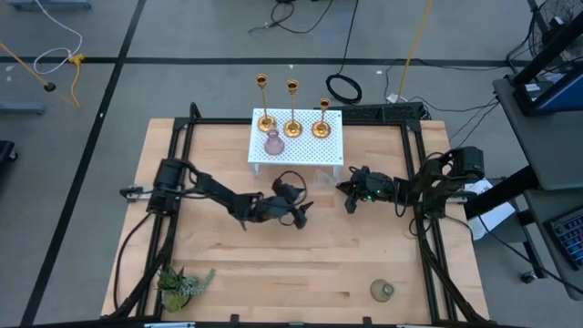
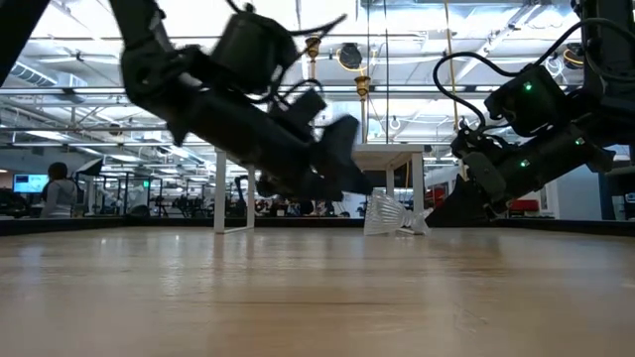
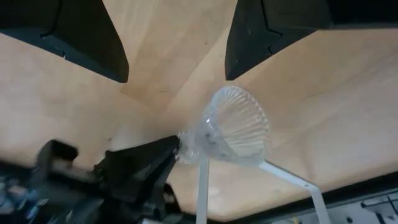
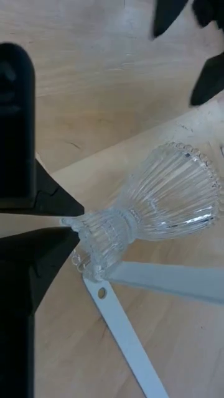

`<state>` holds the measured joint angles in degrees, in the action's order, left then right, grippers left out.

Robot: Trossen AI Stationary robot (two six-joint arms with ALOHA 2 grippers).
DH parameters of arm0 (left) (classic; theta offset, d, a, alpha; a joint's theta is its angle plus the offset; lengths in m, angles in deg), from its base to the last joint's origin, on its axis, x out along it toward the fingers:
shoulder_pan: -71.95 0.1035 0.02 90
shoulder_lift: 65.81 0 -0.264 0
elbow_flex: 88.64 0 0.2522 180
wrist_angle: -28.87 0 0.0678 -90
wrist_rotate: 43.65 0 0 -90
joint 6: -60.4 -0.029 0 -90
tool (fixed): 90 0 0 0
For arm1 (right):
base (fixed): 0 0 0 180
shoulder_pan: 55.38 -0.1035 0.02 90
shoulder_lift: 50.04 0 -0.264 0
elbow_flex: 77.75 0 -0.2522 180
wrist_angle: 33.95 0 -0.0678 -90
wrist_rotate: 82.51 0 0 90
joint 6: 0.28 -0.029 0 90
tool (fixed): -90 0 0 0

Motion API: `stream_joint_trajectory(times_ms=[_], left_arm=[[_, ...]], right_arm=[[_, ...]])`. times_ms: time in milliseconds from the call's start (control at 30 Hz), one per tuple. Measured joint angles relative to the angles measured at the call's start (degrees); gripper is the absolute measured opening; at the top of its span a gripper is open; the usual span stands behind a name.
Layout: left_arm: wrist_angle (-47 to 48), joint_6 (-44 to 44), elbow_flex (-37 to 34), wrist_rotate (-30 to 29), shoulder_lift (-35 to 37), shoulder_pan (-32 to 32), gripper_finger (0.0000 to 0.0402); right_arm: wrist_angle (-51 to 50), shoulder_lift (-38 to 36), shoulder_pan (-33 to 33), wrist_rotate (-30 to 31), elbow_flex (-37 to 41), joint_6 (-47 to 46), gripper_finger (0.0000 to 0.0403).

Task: Pick & Place candle stick holders
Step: Put the bottom right green glass candle holder aligned with the golden candle holder on the shelf

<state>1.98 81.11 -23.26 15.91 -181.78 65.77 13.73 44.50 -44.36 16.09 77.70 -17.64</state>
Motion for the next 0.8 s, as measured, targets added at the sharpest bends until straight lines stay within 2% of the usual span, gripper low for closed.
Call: stream_joint_trajectory(times_ms=[233, 633, 800], left_arm=[[6.04, -0.78, 7.15, 0.10, -3.42, 2.96, 0.0271], [6.61, -0.66, 7.78, 5.04, -3.44, 6.64, 0.0271], [6.41, -1.01, 7.78, 5.16, -3.44, 7.22, 0.0271]], right_arm=[[-0.36, -0.02, -0.02, 0.06, -0.02, -0.18, 0.0028], [-0.21, -0.02, -0.02, 0.07, -0.02, 0.04, 0.0028], [-0.09, -0.02, -0.02, 0.07, -0.02, 0.04, 0.0026]])
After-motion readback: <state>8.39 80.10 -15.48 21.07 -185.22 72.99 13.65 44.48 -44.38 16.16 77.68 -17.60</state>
